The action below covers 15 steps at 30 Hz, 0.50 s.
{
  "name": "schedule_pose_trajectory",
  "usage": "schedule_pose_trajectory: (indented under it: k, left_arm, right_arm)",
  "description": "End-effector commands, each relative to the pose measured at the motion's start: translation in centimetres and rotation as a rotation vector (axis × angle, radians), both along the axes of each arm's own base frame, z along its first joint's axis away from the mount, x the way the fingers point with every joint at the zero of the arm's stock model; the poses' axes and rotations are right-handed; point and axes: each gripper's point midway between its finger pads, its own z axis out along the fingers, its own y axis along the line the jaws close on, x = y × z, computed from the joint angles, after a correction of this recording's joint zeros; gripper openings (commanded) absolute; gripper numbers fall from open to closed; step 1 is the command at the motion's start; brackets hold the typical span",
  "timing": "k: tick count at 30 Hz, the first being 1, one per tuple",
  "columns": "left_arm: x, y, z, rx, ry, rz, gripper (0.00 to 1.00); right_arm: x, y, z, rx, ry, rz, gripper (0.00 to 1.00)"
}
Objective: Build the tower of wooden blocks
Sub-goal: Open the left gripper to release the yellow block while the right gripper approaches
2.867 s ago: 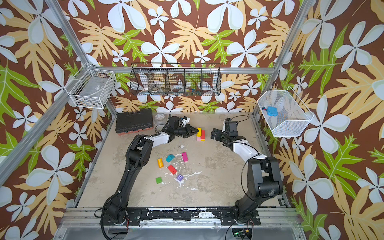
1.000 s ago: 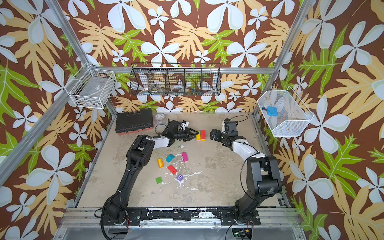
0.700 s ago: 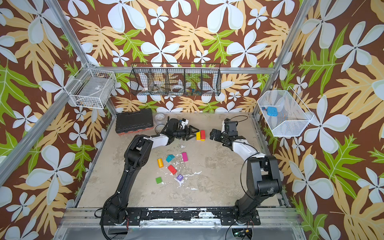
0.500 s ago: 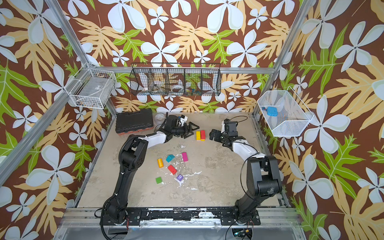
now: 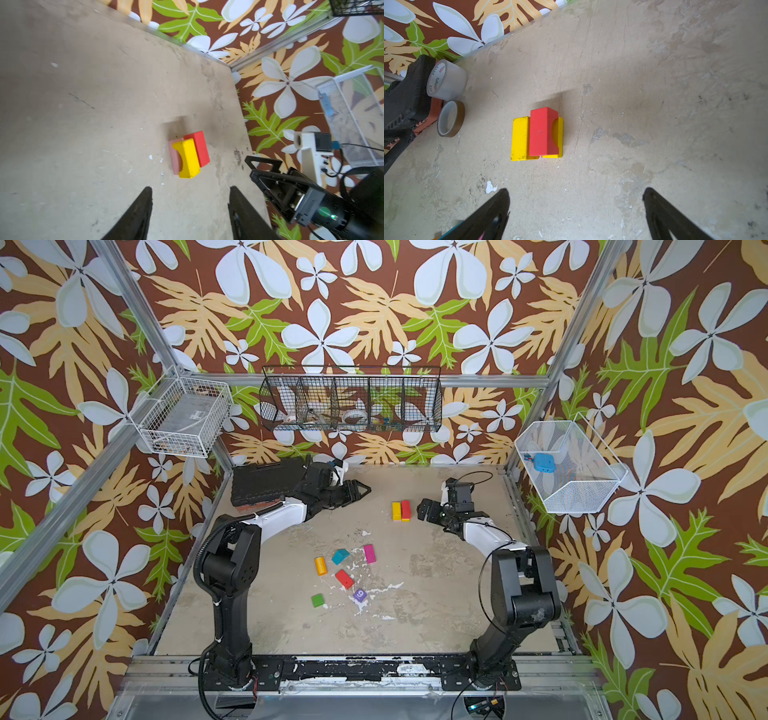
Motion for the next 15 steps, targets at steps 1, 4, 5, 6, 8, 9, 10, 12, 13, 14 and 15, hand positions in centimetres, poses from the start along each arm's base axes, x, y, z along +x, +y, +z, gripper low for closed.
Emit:
schedule_pose_trajectory:
  k: [1, 4, 5, 6, 8, 9, 10, 12, 13, 14, 15]
  left_arm:
    - [0.2, 1.4, -1.5, 0.106, -0.02, 0.042, 0.59]
    - [0.2, 1.5, -2.5, 0.118, -0.004, 0.045, 0.59]
    - [0.3, 1.5, -2.7, 0.121, -0.001, 0.049, 0.58]
    - [0.3, 1.6, -3.1, 0.128, 0.002, 0.052, 0.59]
    - [0.2, 1.2, -3.7, 0.138, 0.009, 0.047, 0.59]
    - [0.1, 0.9, -4.0, 0.144, 0.014, 0.041, 0.58]
    - [0.1, 0.5, -4.3, 0.153, 0.014, 0.033, 0.59]
    - [0.0, -0.3, -4.7, 0.174, 0.013, 0.026, 0.59]
    - [0.0, -0.7, -4.9, 0.184, 0.014, 0.024, 0.59]
    - [0.0, -0.9, -5.2, 0.19, 0.016, 0.024, 0.59]
    - [0.0, -1.4, -5.5, 0.19, 0.021, 0.015, 0.58]
  right_arm:
    - [0.5, 0.3, -0.7, 0.006, 0.021, 0.014, 1.0]
    - [0.9, 0.6, -1.6, 0.009, 0.048, 0.022, 1.0]
    - [1.0, 0.6, -1.8, 0.011, 0.053, 0.024, 1.0]
    - [1.1, 0.7, -2.1, 0.013, 0.06, 0.026, 1.0]
    - [1.3, 0.7, -2.8, 0.011, 0.077, 0.029, 1.0]
    - [1.4, 0.8, -3.1, 0.01, 0.087, 0.03, 1.0]
    - [1.6, 0.9, -3.3, 0.01, 0.092, 0.032, 1.0]
    - [1.8, 1.0, -3.8, 0.013, 0.104, 0.036, 1.0]
    - [1.9, 1.1, -4.1, 0.014, 0.11, 0.039, 1.0]
    - [2.0, 1.2, -4.2, 0.015, 0.113, 0.043, 1.0]
    - [2.1, 1.2, -4.5, 0.014, 0.121, 0.044, 1.0]
